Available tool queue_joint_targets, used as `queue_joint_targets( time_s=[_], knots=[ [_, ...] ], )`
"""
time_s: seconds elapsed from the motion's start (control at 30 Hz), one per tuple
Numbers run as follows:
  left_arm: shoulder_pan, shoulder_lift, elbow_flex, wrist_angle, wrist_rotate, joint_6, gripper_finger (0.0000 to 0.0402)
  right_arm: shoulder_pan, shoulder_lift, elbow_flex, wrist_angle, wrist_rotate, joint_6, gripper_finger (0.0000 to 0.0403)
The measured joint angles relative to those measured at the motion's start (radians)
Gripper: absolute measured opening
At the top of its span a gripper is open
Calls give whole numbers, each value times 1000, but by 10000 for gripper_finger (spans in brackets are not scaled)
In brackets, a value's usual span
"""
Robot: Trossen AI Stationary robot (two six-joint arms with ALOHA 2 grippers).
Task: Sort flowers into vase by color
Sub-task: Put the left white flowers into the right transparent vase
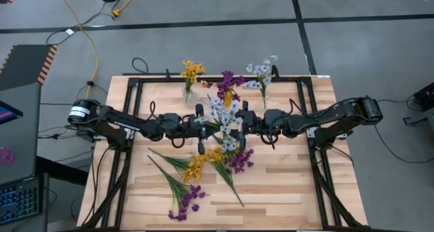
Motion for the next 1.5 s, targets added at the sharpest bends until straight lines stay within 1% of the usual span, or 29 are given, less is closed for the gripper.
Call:
queue_joint_targets(
  time_s=[0.17, 0.27, 0.63, 0.77, 0.87, 1.0, 1.13, 1.2, 1.3, 1.37, 1.5],
  knots=[
    [0, 0, 0, -10, 0, -5, 0, 0, 0, 0, -1, 0, 0, 221],
    [0, 0, 0, -11, 0, -5, 0, 0, 0, 0, -1, 0, 0, 204],
    [1, 0, 0, -15, -4, -6, 0, 0, 0, 0, -1, -1, -1, 91],
    [1, 0, 0, -15, -5, 22, 4, 0, 0, 0, -1, -2, -3, 56],
    [1, -1, 0, -15, -5, 19, 25, 0, -1, 0, -1, -2, -3, 41],
    [1, -1, 0, -14, -8, 19, 74, 0, -29, 0, -38, 0, -3, 44],
    [0, -5, -1, -17, -47, 26, 126, -2, -88, 0, -120, 5, -3, 51],
    [3, -13, -1, -30, -52, 33, 147, 2, -123, 0, -180, 45, -3, 50],
    [5, -29, -1, -75, -56, 46, 167, 18, -188, 0, -296, 171, -23, 45],
    [5, -37, -1, -105, -56, 50, 173, 32, -237, 0, -370, 248, -26, 45],
    [5, -42, -1, -130, -55, 44, 175, 60, -332, 0, -489, 340, -26, 45]
  ],
)
